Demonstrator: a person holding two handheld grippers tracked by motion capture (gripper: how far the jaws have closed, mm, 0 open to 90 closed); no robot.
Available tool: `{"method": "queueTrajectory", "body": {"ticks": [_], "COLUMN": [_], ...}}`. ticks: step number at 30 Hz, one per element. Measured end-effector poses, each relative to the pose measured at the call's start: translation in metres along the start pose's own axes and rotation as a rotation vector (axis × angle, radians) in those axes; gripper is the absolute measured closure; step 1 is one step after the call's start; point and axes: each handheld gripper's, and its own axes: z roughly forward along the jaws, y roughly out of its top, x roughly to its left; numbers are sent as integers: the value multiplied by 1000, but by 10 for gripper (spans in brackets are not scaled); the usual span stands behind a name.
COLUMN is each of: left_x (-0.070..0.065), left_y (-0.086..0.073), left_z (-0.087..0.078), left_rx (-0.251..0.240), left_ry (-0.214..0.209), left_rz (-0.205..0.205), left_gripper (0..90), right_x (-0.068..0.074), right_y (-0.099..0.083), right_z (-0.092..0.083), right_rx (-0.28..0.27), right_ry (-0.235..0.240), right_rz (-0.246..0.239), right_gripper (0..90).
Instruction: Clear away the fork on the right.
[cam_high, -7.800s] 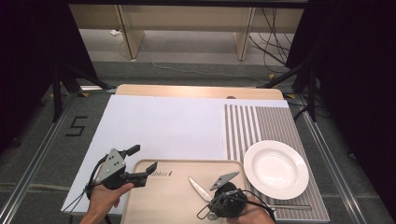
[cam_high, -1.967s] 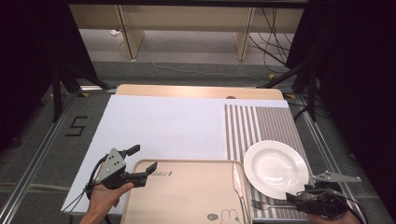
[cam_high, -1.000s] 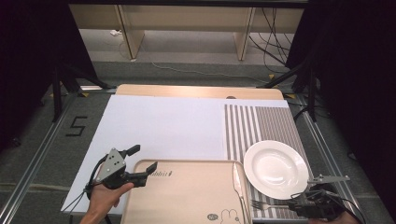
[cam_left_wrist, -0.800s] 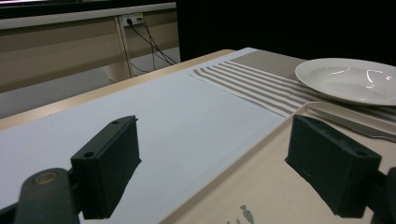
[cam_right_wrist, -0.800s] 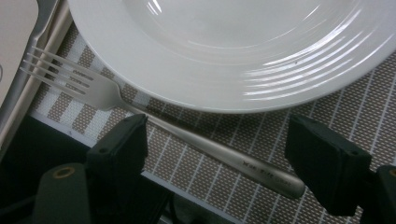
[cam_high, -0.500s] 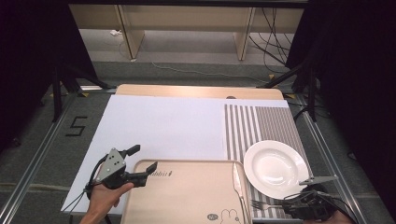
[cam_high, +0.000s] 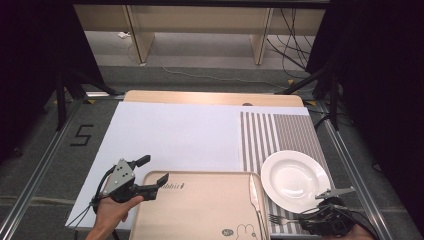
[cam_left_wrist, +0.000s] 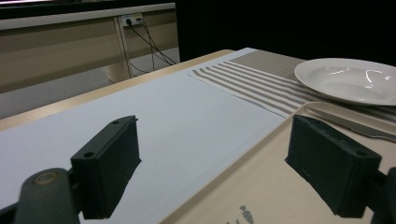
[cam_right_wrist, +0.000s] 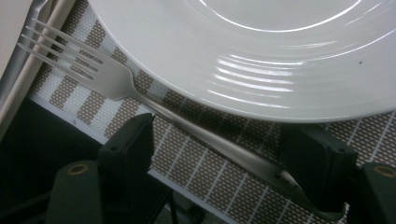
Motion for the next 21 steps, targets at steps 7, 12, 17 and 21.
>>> {"method": "queueTrajectory", "body": {"ticks": [7, 12, 17, 21], "left_x": [0, 0, 0, 0], "left_y": [0, 0, 0, 0], "left_z": [0, 0, 0, 0], "left_rx": [0, 0, 0, 0], "left_ry": [0, 0, 0, -1], "left_rz": [1, 1, 2, 3], "left_gripper": [163, 163, 163, 163], "right_x": [8, 9, 12, 15], "right_y": [2, 3, 2, 2], "right_z": [2, 3, 2, 3], "right_rx": [44, 42, 56, 65], "right_ry": [-6, -25, -26, -30], "right_rz": [-3, -40, -49, -75], "right_gripper": [319, 375, 405, 438]}}
